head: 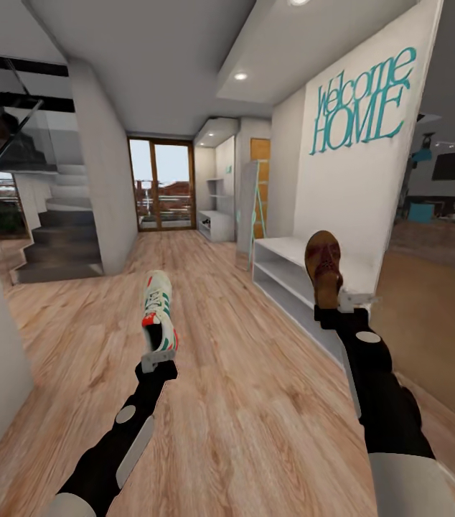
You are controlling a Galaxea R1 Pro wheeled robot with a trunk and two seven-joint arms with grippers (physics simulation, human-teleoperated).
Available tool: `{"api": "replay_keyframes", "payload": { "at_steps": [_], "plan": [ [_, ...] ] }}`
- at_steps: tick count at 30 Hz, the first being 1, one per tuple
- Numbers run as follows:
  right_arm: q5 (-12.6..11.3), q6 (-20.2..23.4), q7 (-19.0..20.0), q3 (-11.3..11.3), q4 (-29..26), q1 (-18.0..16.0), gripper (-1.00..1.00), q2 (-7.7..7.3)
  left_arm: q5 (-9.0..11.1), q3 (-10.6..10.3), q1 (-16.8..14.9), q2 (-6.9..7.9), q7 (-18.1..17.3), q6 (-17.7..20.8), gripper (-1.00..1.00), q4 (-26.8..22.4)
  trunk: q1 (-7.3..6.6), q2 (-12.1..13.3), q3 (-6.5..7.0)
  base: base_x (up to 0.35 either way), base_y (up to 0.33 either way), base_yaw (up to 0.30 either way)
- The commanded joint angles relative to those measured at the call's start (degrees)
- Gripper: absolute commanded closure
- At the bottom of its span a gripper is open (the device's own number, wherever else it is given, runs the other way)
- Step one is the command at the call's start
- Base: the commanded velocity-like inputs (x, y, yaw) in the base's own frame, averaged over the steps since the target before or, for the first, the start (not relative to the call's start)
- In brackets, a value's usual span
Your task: Pick up the two gym shoes and the two sandals from the corridor floor and place them onto the hallstand (shoe rack) in the corridor, making sure they are on the rack and not on the floor. Arrange them so the two gym shoes are next to each other and the two sandals are next to each other.
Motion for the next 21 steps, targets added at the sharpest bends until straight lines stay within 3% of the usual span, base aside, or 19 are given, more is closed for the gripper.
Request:
{"api": "replay_keyframes", "payload": {
  "at_steps": [1, 21],
  "plan": [
    [0.07, 0.31, -0.05, -0.05, -0.09, -0.03, 1.0, 0.03, 0.4, -0.26, -0.06, 0.04, 0.33, -0.26, 1.0, 0.03, 0.02, -0.03, -0.06, 0.336, 0.0, 0.296],
    [0.07, 0.31, -0.05, -0.03, -0.09, -0.03, 1.0, 0.03, 0.35, -0.19, -0.06, 0.04, 0.37, -0.07, 1.0, -0.03, 0.02, -0.03, -0.06, 0.337, 0.0, 0.296]
  ]
}}
